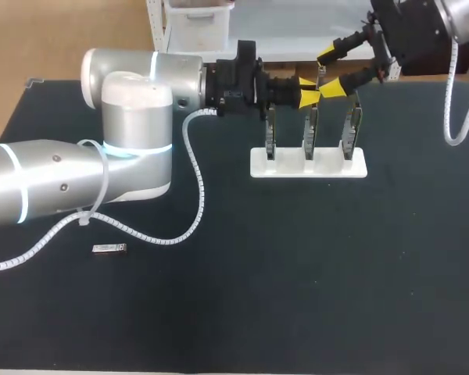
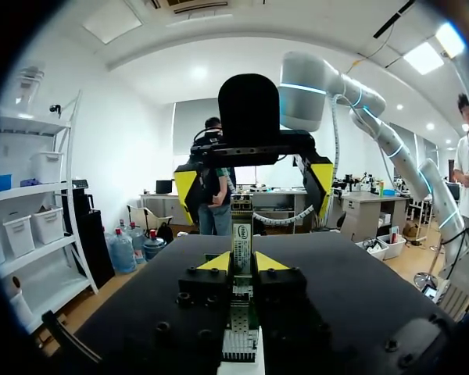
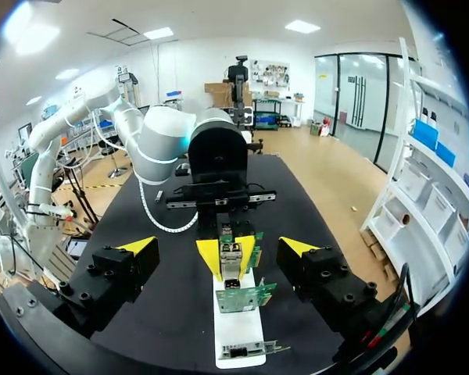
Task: Pick up the optical module with the left hand, and insert it into the network port with the right hand.
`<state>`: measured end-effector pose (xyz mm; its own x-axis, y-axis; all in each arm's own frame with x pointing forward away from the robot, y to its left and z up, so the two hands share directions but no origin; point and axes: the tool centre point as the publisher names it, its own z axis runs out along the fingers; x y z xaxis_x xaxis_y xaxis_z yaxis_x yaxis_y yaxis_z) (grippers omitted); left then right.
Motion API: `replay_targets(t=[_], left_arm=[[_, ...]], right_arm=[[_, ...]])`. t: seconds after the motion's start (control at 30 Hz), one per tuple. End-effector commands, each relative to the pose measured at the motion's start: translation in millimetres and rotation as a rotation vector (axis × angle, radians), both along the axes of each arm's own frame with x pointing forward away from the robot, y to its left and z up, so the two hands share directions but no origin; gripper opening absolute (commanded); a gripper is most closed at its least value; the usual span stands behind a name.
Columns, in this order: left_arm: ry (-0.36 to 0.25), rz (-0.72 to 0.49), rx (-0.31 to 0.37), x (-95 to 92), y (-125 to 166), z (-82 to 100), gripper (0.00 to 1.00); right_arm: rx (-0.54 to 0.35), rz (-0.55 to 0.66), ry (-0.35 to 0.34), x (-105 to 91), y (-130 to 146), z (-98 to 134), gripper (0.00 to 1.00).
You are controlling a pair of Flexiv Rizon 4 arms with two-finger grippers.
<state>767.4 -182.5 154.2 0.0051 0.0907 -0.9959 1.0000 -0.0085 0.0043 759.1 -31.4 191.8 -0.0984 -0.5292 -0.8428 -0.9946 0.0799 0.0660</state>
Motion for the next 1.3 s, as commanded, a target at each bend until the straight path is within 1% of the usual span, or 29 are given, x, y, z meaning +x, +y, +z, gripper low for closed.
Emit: replay_targets(t=[0.03, 0.87, 0.9, 0.93, 0.97, 1.0, 1.3], left_arm=[[-0.001, -0.001, -0.002, 1.1, -0.3, -0.8, 0.00], [-0.001, -0.001, -0.002, 1.1, -0.3, -0.8, 0.00], [-0.001, -0.001, -0.002, 1.1, -0.3, -0.8, 0.00], [-0.001, -0.001, -0.002, 1.1, -0.3, -0.8, 0.00], [-0.001, -0.001, -0.002, 1.1, -0.3, -0.8, 0.00], [-0.001, -0.001, -0.002, 1.1, -0.3, -0.8, 0.00], [-0.001, -0.001, -0.002, 1.1, -0.3, -0.8, 0.00]], right_arm=[[-0.001, 0.005, 0.007, 4.6, 1.0, -0.4, 1.00], [-0.006, 0.006, 0.036, 1.7, 4.6, 0.1, 1.00], [-0.009, 0.008, 0.035, 1.4, 4.6, -0.1, 0.94], [-0.013, 0.009, 0.032, 1.2, 4.6, -0.2, 0.37], [-0.016, 0.008, 0.030, 1.1, 4.6, -0.2, 0.02], [-0.016, 0.007, 0.030, 1.0, 4.5, -0.2, 0.00], [-0.013, -0.001, 0.024, 1.2, 2.5, 0.4, 0.00]])
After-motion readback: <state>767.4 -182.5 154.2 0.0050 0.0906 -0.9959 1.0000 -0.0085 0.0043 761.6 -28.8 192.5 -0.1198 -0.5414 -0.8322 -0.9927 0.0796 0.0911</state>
